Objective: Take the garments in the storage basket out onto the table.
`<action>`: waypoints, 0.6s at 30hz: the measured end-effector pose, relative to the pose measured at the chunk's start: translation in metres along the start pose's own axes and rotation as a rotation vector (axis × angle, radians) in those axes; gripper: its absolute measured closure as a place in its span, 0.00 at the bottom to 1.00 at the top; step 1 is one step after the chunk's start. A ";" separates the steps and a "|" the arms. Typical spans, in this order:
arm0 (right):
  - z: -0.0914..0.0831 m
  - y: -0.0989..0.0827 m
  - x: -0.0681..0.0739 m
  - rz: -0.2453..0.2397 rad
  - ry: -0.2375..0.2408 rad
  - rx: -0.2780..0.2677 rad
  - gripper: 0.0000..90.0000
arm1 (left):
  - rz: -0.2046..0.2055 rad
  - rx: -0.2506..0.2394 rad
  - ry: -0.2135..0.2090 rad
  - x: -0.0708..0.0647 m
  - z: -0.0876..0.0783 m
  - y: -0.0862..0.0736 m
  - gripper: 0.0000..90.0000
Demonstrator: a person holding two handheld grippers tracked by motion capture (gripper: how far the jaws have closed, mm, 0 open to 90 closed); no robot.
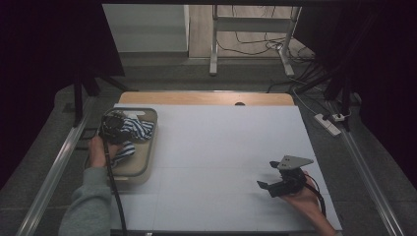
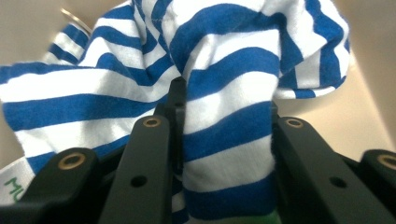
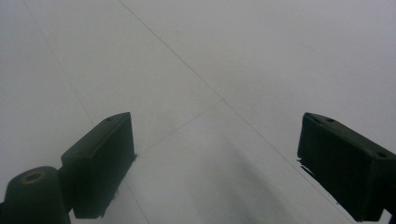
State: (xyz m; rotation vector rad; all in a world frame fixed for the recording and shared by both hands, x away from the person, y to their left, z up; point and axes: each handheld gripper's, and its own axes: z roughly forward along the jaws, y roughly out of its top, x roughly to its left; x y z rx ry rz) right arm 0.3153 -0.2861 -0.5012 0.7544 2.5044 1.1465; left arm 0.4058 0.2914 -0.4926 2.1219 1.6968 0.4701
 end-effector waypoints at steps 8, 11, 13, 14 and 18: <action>-0.001 0.000 0.000 -0.001 -0.001 -0.002 0.12 | -0.015 -0.113 -0.044 0.000 -0.019 0.000 0.76; -0.001 0.000 0.000 -0.001 -0.001 -0.001 0.12 | -0.018 -0.150 -0.061 0.001 -0.026 0.000 0.76; -0.001 0.000 0.000 -0.002 -0.001 0.000 0.12 | -0.028 -0.176 -0.072 0.002 -0.030 0.000 0.76; -0.001 0.000 0.000 -0.002 -0.001 -0.001 0.12 | -0.031 -0.186 -0.077 0.003 -0.032 -0.001 0.76; -0.001 0.000 0.000 -0.001 -0.001 -0.002 0.12 | -0.045 -0.225 -0.094 0.006 -0.037 -0.002 0.76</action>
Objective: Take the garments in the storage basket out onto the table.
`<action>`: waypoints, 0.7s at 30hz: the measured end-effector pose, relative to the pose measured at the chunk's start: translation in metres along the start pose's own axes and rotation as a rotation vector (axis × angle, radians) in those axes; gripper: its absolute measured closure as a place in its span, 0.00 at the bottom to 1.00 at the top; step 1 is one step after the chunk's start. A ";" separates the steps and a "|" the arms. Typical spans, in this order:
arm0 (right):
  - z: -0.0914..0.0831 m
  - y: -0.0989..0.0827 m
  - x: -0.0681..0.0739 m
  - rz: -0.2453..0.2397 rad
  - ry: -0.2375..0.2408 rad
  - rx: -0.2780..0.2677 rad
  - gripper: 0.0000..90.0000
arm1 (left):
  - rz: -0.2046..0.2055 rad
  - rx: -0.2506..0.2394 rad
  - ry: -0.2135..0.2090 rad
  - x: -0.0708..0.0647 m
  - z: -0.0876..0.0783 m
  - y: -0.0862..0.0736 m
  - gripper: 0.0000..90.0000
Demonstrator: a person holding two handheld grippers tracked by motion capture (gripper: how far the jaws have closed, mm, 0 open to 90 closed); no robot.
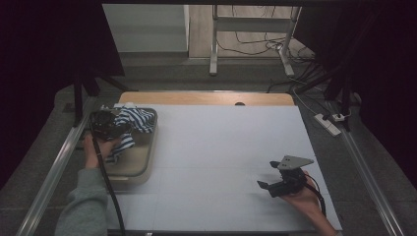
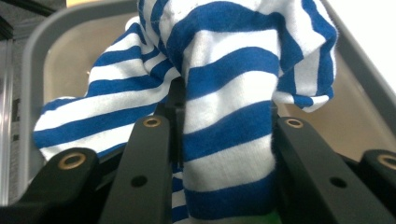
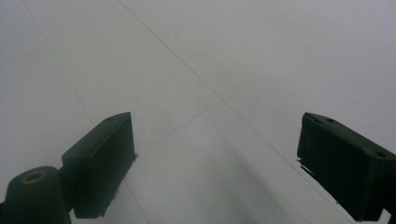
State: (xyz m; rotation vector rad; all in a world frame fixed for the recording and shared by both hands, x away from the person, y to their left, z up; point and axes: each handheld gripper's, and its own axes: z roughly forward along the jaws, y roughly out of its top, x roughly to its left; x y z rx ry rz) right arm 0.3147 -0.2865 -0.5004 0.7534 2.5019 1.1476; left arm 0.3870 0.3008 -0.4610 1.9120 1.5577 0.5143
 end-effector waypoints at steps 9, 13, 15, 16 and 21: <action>0.000 0.000 0.000 0.001 -0.002 -0.002 0.12 | -0.032 -0.061 -0.037 0.005 -0.011 0.000 0.76; -0.001 0.000 0.000 -0.001 0.000 -0.003 0.12 | -0.043 -0.092 -0.051 0.005 -0.018 0.001 0.76; -0.001 0.000 0.000 -0.003 0.001 -0.003 0.12 | -0.054 -0.112 -0.086 0.006 -0.021 0.001 0.76; -0.001 0.000 0.000 -0.003 0.001 -0.003 0.12 | -0.055 -0.121 -0.091 0.006 -0.023 0.002 0.76; -0.001 0.000 0.000 -0.002 -0.001 -0.003 0.12 | -0.062 -0.156 -0.114 0.005 -0.031 0.003 0.76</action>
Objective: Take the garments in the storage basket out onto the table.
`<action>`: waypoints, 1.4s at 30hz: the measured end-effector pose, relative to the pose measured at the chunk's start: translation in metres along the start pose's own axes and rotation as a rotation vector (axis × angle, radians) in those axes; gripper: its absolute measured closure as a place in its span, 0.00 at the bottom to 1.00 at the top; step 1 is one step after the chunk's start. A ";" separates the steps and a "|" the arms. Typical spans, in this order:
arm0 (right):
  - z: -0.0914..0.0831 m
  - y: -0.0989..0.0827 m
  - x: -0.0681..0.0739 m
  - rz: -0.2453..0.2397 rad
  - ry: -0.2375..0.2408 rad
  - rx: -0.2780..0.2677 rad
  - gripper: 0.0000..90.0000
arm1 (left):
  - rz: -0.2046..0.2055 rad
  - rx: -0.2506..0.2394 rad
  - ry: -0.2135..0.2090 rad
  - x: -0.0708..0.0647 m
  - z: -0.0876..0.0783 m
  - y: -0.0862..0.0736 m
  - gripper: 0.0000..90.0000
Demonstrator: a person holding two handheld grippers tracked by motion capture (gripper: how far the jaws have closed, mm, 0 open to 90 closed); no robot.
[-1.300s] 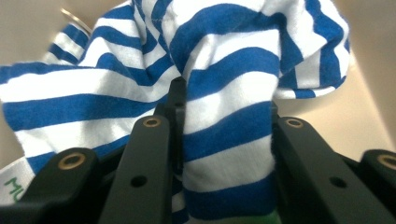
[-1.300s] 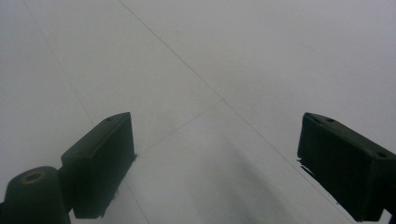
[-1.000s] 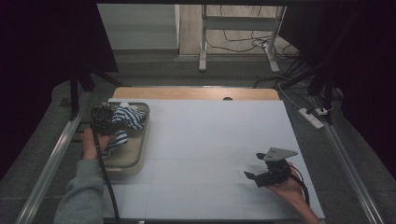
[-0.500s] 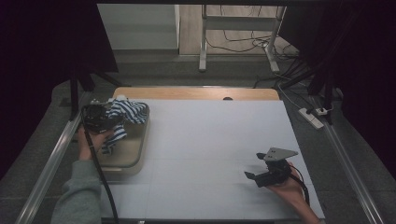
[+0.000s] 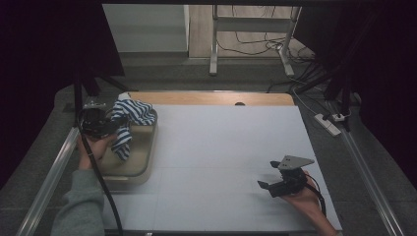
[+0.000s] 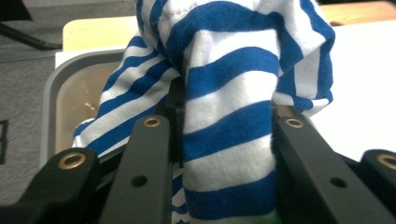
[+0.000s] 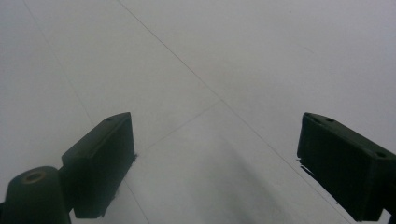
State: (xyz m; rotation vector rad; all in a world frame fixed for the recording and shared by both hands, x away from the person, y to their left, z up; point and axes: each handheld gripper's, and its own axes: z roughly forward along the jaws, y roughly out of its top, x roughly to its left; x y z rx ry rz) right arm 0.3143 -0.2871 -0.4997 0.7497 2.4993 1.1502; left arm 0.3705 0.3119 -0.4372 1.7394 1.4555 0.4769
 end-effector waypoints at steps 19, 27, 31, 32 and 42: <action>0.001 0.000 -0.001 -0.001 -0.002 0.004 0.12 | -0.023 -0.135 -0.078 -0.010 -0.023 0.008 0.76; 0.001 0.000 0.001 -0.006 0.002 0.008 0.12 | -0.018 -0.190 -0.109 -0.017 -0.035 0.012 0.76; 0.002 0.000 0.000 -0.006 0.002 0.010 0.12 | -0.021 -0.213 -0.132 -0.020 -0.040 0.014 0.76; 0.002 0.000 0.000 -0.004 0.004 0.010 0.12 | -0.020 -0.218 -0.136 -0.020 -0.041 0.014 0.76; 0.003 0.000 0.000 -0.005 0.001 0.014 0.12 | -0.023 -0.270 -0.180 -0.029 -0.047 0.020 0.76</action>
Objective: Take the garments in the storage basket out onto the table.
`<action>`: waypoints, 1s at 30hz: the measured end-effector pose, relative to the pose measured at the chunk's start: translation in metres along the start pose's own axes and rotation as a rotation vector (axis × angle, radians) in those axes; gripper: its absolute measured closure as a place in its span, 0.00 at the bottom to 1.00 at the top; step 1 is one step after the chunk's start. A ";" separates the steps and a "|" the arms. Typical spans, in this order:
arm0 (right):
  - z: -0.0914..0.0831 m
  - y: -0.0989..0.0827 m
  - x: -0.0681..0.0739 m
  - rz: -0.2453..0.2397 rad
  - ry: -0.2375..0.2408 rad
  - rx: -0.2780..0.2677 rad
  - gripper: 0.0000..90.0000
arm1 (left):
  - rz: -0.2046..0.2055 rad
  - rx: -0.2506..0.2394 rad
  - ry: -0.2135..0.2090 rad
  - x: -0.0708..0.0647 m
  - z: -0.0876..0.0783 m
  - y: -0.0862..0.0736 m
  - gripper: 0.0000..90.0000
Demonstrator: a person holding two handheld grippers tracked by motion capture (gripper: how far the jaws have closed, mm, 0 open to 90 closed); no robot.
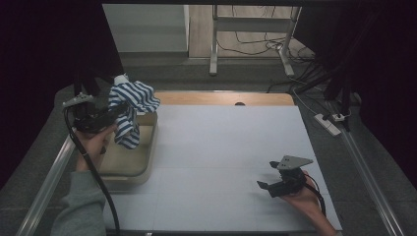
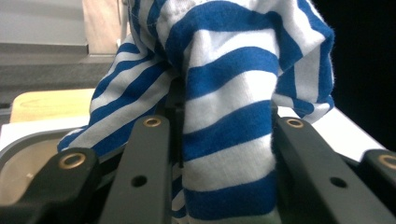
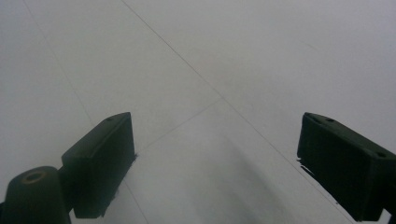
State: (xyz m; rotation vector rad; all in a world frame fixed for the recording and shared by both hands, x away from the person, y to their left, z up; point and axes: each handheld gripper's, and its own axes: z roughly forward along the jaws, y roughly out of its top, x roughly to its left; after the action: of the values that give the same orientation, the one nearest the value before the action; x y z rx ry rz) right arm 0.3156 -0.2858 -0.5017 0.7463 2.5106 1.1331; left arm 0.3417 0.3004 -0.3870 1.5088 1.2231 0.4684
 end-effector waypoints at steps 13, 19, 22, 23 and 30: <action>0.001 0.000 0.000 -0.003 -0.004 0.008 0.12 | 0.011 -0.065 -0.068 -0.018 -0.008 0.009 0.76; 0.001 0.000 0.000 -0.003 0.002 0.011 0.12 | 0.029 -0.080 -0.110 -0.028 -0.010 0.012 0.76; 0.001 0.000 0.000 -0.004 0.001 0.012 0.12 | 0.023 -0.083 -0.134 -0.030 -0.009 0.012 0.76; 0.001 0.000 0.000 -0.005 0.001 0.011 0.12 | 0.022 -0.084 -0.140 -0.030 -0.009 0.012 0.76; 0.001 0.000 0.000 -0.003 0.001 0.012 0.12 | 0.011 -0.088 -0.184 -0.034 -0.007 0.012 0.76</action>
State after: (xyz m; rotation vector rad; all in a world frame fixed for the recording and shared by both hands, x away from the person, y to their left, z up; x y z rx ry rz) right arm 0.3162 -0.2851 -0.5028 0.7459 2.5206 1.1180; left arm 0.3283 0.2752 -0.3636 1.4510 1.0383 0.3764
